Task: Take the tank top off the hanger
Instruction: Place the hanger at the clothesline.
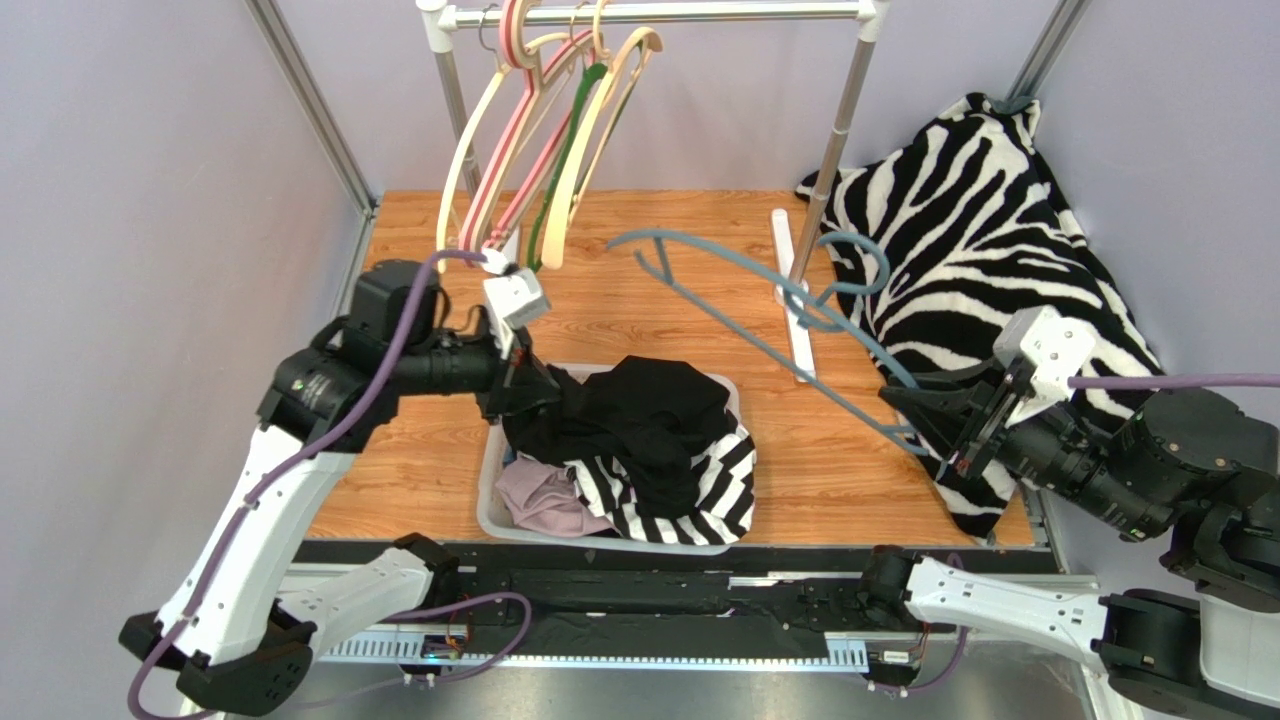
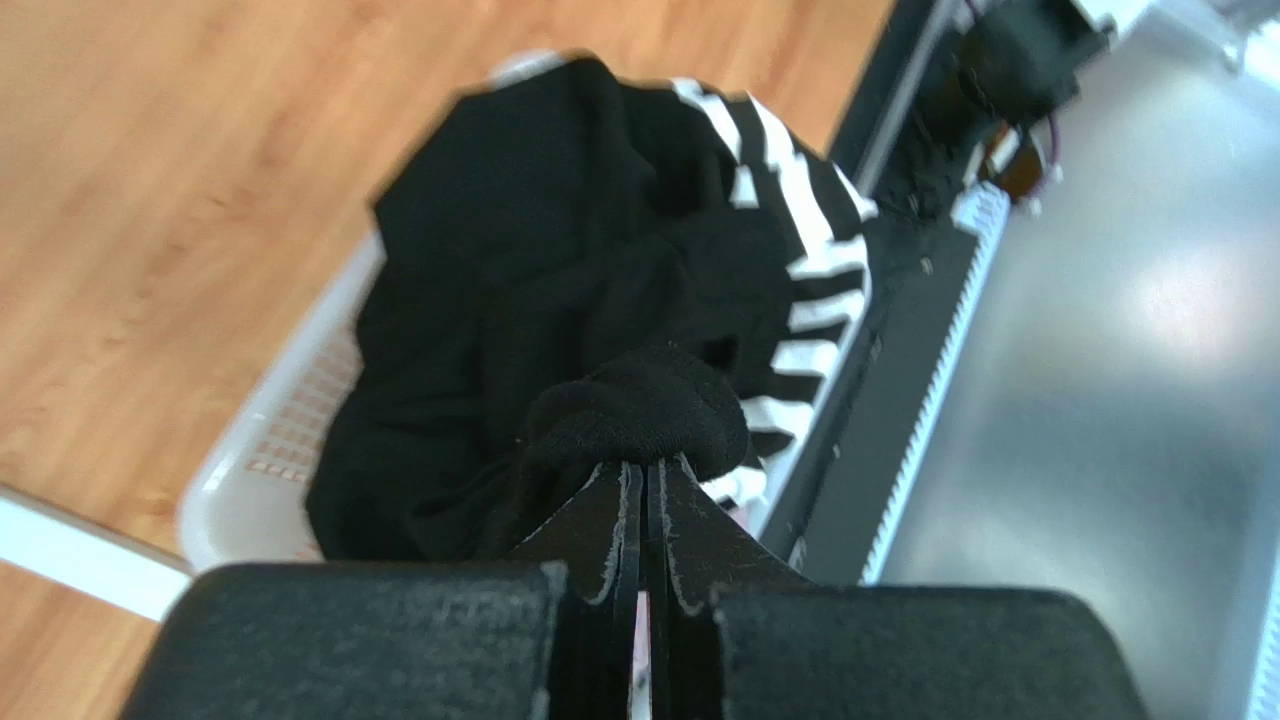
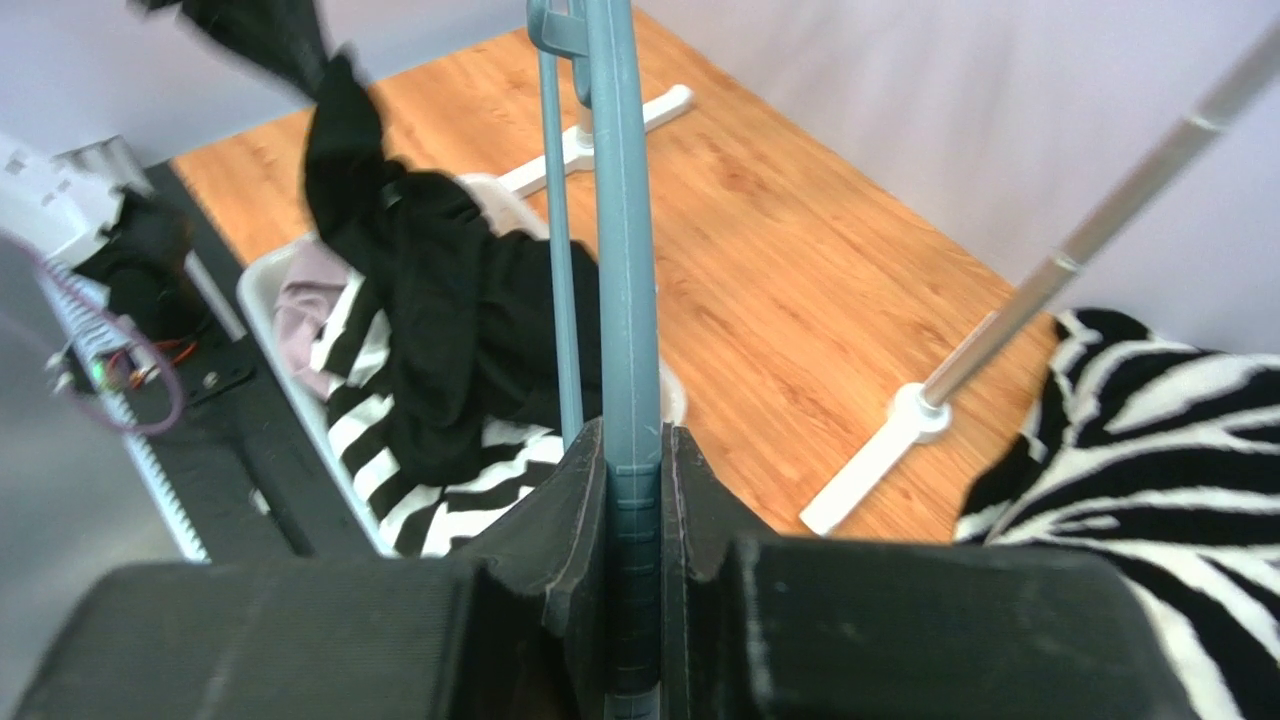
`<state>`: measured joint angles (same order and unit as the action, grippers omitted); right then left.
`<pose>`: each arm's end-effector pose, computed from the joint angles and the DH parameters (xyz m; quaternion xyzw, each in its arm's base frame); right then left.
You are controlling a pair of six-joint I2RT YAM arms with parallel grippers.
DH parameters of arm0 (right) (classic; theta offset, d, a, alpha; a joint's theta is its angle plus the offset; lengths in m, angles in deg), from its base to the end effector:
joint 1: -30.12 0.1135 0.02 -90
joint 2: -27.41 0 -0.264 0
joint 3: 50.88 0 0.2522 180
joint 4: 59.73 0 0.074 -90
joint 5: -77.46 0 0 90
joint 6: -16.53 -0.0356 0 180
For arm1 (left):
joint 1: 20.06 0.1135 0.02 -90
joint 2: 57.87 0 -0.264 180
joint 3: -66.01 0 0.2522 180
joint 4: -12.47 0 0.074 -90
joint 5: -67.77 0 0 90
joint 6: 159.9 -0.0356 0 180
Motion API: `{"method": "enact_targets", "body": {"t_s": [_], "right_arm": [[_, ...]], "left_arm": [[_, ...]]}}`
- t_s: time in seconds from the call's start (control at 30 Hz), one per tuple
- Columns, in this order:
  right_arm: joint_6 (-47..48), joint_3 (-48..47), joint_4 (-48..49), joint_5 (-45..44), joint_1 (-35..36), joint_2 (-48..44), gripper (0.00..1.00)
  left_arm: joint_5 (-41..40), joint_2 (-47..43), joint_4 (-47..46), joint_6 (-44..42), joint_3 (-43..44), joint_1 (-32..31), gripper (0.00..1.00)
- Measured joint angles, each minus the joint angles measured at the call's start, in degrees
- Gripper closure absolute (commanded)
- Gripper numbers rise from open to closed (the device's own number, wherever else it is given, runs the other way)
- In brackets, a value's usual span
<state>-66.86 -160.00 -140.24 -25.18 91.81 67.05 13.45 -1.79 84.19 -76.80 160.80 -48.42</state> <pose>0.0125 0.0067 0.4973 -0.3727 0.6741 0.2169 0.5997 0.1272 -0.0923 0.4342 0.3927 0.7530 -0.3491 0.3961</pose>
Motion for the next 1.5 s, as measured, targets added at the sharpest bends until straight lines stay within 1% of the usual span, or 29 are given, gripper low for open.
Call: {"method": "enact_targets", "body": {"t_s": [0.07, 0.13, 0.2, 0.23, 0.27, 0.3, 0.33, 0.37, 0.4, 0.43, 0.57, 0.63, 0.7, 0.8, 0.9, 1.1, 1.2, 1.4, 1.5], "right_arm": [[-0.7, -2.6, -0.6, -3.7, 0.0, 1.8, 1.00], [-1.5, -5.1, -1.3, -7.6, 0.0, 4.2, 1.00], [-2.6, -7.8, -2.3, -12.8, 0.0, 7.6, 1.00], [-3.1, -8.7, -2.8, -15.7, 0.0, 9.6, 1.00], [-3.6, -9.0, -3.0, -18.2, 0.0, 11.4, 1.00], [-4.0, -9.0, -3.3, -19.8, 0.0, 12.9, 1.00], [-4.3, -9.0, -3.6, -21.6, 0.0, 14.8, 1.00], [-4.5, -8.9, -3.8, -22.5, 0.0, 16.1, 1.00], [-4.7, -8.9, -3.9, -23.7, 0.0, 18.1, 1.00], [-4.9, -8.9, -3.9, -24.3, 0.0, 19.3, 1.00], [-6.1, -9.5, -4.0, -24.6, -1.8, 24.2, 1.00], [-6.4, -10.7, -3.9, -23.6, -4.5, 26.0, 1.00], [-6.4, -12.5, -3.8, -22.2, -8.1, 27.5, 1.00], [-6.4, -14.3, -3.2, -20.0, -11.6, 28.9, 1.00], [-6.3, -15.2, -1.6, -16.6, -14.6, 30.0, 1.00], [-5.9, -16.1, 1.1, -7.6, -22.7, 32.5, 1.00], [-5.7, -19.2, 1.8, -5.2, -24.7, 34.8, 1.00], [-5.5, -27.0, 3.9, -1.0, -27.2, 40.3, 1.00], [-5.4, -30.8, 4.5, 0.3, -29.6, 45.1, 1.00]], "left_arm": [[0.3, 1.3, 1.3, -1.0, -0.9, -2.6, 1.00], [-0.4, 3.2, 1.9, -2.6, -0.1, -5.2, 1.00], [-3.3, 6.4, 3.8, -5.0, 4.1, -8.8, 0.98], [-4.6, 8.0, 4.0, -6.2, 6.6, -10.2, 0.83], [-5.7, 9.3, 4.0, -7.3, 9.0, -11.5, 0.75], [-6.4, 10.1, 3.8, -8.3, 10.8, -12.6, 0.73], [-6.9, 10.5, 3.3, -9.3, 11.6, -13.4, 0.67], [-7.5, 10.4, 2.8, -10.2, 11.5, -14.3, 0.63], [-7.9, 10.1, 2.6, -10.9, 10.5, -15.3, 0.59], [-8.0, 9.8, 2.4, -11.7, 9.2, -15.8, 0.48], [-9.6, 8.2, 1.7, -14.4, -0.9, -17.4, 0.25], [-10.6, 8.3, 1.9, -15.1, -5.6, -17.4, 0.19], [-11.2, 8.4, 2.3, -15.4, -8.5, -17.4, 0.19], [-12.1, 8.3, 1.7, -15.4, -9.9, -17.4, 0.18], [-13.6, 7.7, -1.7, -15.3, -12.3, -17.4, 0.18], [-16.4, 7.0, -9.0, -14.8, -21.9, -17.4, 0.17], [-16.7, 7.2, -10.6, -13.9, -25.8, -17.4, 0.17], [-17.4, 9.4, -12.5, -14.2, -28.0, -17.5, 0.17], [-18.8, 10.1, -13.4, -14.5, -28.9, -18.0, 0.17]]}}
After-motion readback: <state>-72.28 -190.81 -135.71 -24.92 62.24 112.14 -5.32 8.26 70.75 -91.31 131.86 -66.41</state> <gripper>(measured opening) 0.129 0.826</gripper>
